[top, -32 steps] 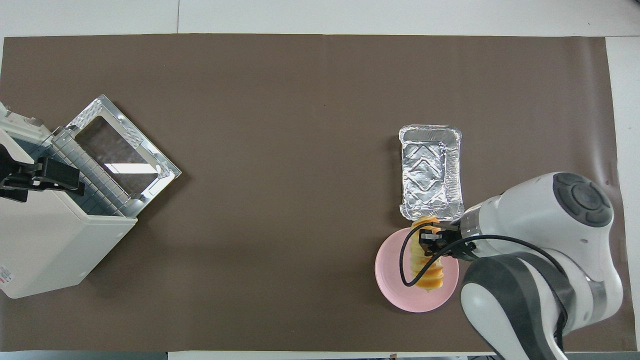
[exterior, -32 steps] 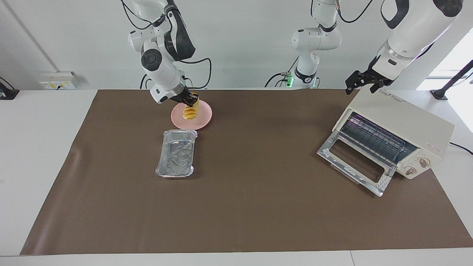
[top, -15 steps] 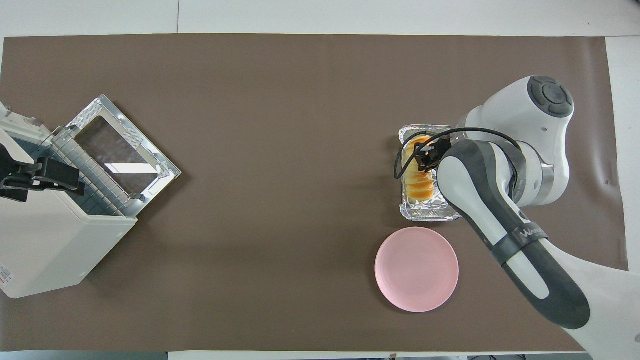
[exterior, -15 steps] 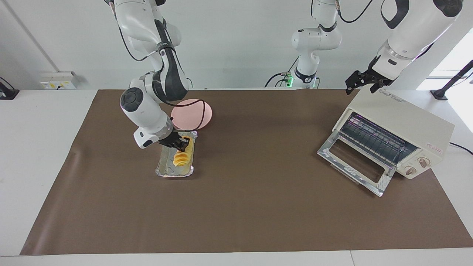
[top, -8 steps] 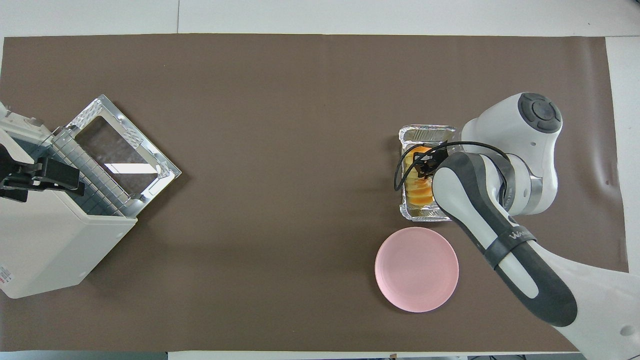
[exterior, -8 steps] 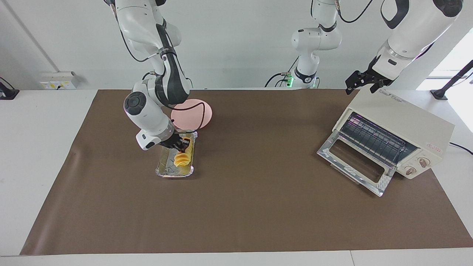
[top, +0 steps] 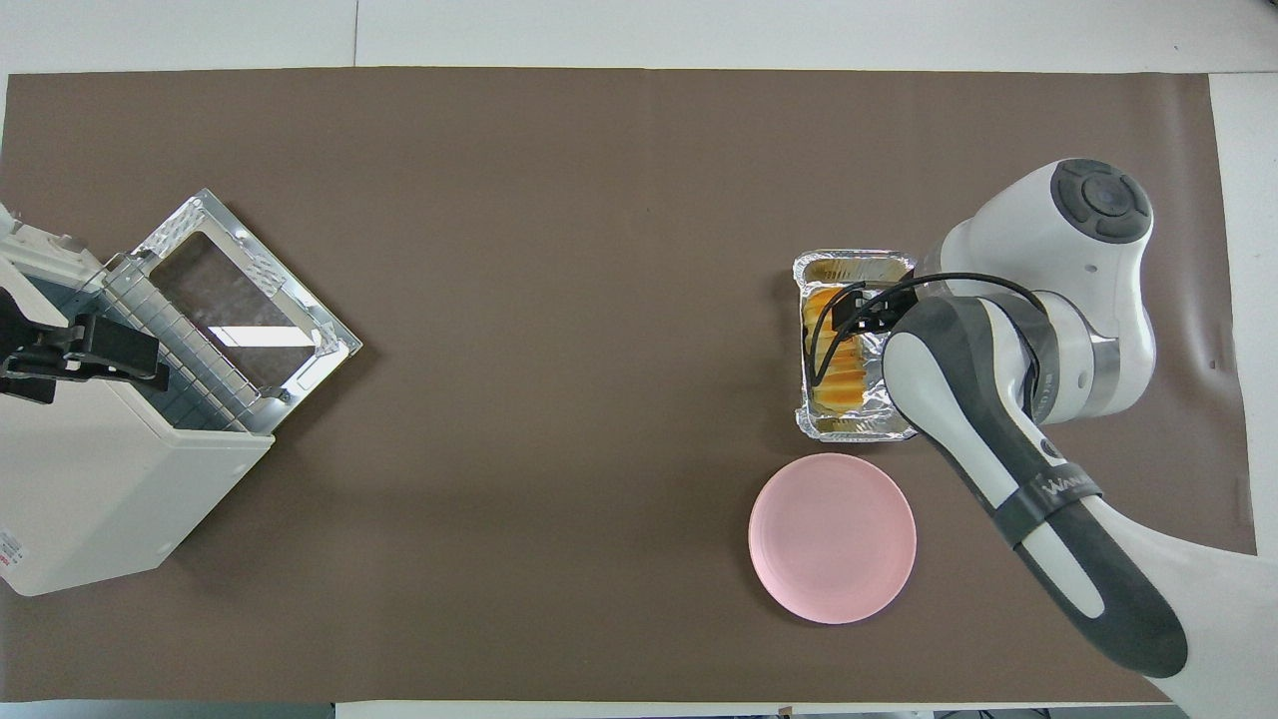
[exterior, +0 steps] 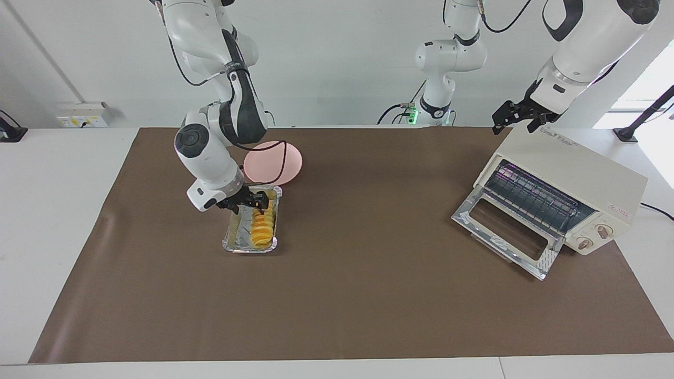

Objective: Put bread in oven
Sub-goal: 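Open the right gripper and raise it away from the tray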

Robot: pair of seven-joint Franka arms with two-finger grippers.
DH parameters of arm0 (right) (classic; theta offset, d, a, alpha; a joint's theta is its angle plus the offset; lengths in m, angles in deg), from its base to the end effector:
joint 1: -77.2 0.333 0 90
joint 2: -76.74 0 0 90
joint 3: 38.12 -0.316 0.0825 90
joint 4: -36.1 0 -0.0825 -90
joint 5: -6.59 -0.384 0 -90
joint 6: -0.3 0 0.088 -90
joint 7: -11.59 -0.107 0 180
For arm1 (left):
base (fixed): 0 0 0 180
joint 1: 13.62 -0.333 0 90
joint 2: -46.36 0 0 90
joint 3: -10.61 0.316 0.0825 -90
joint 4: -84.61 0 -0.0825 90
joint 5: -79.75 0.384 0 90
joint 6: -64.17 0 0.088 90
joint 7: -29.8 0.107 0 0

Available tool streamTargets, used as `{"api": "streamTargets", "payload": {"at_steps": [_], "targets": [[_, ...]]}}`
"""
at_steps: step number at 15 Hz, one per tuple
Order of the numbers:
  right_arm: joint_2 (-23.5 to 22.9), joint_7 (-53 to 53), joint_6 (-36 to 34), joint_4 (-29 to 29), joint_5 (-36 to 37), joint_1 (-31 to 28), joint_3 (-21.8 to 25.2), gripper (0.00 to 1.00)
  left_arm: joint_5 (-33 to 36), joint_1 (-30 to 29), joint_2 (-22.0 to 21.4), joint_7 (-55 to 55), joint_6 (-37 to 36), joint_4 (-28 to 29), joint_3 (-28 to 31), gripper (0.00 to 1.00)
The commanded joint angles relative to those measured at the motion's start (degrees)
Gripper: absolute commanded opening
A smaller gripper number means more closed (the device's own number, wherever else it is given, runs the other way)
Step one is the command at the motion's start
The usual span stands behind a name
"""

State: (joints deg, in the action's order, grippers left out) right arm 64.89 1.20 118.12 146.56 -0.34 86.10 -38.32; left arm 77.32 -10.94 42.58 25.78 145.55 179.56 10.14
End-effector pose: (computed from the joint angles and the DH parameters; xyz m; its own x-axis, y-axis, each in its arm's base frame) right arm 0.5854 0.1002 0.3766 0.9920 -0.0785 -0.0984 -0.0871 -0.9924 -0.0864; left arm 0.5146 -0.0335 0.6081 0.9850 0.0097 -0.1724 0.0151 -0.9994 0.0298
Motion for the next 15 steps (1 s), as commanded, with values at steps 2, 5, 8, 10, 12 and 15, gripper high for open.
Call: {"api": "streamTargets", "payload": {"at_steps": [2,5,8,10,12,15], "targets": [[3.7,5.4,-2.3,-0.5,3.5,-4.8,-0.1,1.00,1.1,0.1,-1.0,0.4,1.0,0.9,0.0,1.00],[5.9,6.9,-5.7,-0.2,3.5,-6.4,-0.1,1.00,1.0,0.1,-1.0,0.4,1.0,0.9,0.1,1.00],[8.4,6.8,-8.2,0.1,3.5,-7.8,-0.1,1.00,1.1,0.1,-1.0,0.4,0.9,0.9,0.0,1.00],[9.0,6.3,-7.3,0.8,3.5,-7.9,-0.1,1.00,1.1,0.1,-1.0,0.4,0.9,0.9,0.0,1.00],[8.4,5.6,-2.8,2.5,3.4,-7.1,-0.3,1.00,1.0,0.1,-1.0,0.6,0.4,0.9,0.1,1.00],[5.3,5.4,1.3,2.8,1.9,-6.7,-0.8,1.00,1.1,0.0,-1.0,0.3,0.4,0.9,0.2,1.00]]}}
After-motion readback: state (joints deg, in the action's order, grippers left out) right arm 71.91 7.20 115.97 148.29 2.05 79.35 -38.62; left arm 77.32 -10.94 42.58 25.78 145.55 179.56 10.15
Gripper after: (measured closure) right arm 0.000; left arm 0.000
